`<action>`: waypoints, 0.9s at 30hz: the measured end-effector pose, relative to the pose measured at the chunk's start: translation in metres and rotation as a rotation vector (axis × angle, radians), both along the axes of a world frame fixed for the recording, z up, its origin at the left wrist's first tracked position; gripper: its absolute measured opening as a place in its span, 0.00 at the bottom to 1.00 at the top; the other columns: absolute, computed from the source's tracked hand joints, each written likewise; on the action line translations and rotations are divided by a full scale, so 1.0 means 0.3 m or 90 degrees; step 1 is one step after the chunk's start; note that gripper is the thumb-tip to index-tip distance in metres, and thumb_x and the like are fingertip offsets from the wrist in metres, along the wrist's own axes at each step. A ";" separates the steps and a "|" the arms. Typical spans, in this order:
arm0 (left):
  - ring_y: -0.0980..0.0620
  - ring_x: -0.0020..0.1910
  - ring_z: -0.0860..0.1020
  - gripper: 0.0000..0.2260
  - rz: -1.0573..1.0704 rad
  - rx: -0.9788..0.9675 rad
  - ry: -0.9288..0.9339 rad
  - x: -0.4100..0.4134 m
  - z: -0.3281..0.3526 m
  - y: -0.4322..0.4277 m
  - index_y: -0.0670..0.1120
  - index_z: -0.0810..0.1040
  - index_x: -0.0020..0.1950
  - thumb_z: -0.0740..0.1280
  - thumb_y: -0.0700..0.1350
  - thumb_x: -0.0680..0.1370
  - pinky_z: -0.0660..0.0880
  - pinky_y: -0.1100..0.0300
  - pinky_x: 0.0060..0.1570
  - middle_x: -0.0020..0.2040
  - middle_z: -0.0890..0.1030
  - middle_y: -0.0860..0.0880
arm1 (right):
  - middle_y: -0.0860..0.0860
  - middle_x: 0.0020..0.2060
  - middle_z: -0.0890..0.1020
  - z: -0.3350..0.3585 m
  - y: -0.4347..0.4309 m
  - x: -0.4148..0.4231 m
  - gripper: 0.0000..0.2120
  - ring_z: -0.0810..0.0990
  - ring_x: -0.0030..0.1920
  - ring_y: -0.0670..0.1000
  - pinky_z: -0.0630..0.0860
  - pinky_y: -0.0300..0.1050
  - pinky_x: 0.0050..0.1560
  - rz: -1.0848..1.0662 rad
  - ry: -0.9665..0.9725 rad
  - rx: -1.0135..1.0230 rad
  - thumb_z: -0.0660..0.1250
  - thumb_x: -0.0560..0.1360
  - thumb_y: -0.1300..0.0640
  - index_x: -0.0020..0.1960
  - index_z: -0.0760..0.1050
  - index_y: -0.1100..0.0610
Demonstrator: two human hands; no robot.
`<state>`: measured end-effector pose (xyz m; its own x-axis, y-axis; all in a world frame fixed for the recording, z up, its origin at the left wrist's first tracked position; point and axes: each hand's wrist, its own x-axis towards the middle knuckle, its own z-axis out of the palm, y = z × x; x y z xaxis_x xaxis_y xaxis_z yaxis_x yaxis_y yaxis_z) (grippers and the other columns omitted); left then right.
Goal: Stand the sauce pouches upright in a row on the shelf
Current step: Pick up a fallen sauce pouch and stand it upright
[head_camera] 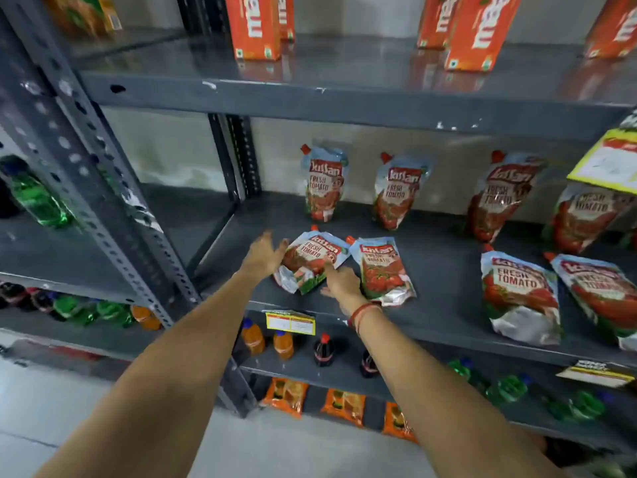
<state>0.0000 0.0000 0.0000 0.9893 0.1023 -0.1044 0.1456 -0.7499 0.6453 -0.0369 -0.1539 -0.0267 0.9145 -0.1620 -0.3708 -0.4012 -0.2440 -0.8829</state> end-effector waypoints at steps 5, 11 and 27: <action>0.41 0.61 0.75 0.13 0.002 -0.066 0.082 0.078 -0.043 -0.009 0.38 0.79 0.58 0.62 0.43 0.78 0.71 0.54 0.61 0.61 0.79 0.38 | 0.62 0.63 0.76 0.000 0.061 0.082 0.22 0.77 0.61 0.62 0.75 0.56 0.62 -0.156 0.095 0.096 0.61 0.77 0.52 0.65 0.71 0.66; 0.38 0.55 0.78 0.18 0.098 -0.075 0.137 0.133 -0.122 0.095 0.36 0.78 0.55 0.63 0.50 0.76 0.75 0.51 0.55 0.56 0.80 0.36 | 0.59 0.59 0.79 -0.042 0.140 0.111 0.20 0.80 0.56 0.60 0.79 0.50 0.49 -0.222 0.174 0.274 0.61 0.77 0.49 0.63 0.73 0.62; 0.61 0.36 0.82 0.12 0.077 -0.599 -0.070 0.124 -0.021 0.031 0.50 0.76 0.43 0.57 0.52 0.80 0.76 0.68 0.32 0.42 0.82 0.53 | 0.53 0.54 0.82 0.053 0.094 0.172 0.12 0.82 0.53 0.48 0.81 0.41 0.48 0.018 -0.325 0.171 0.65 0.76 0.52 0.57 0.73 0.55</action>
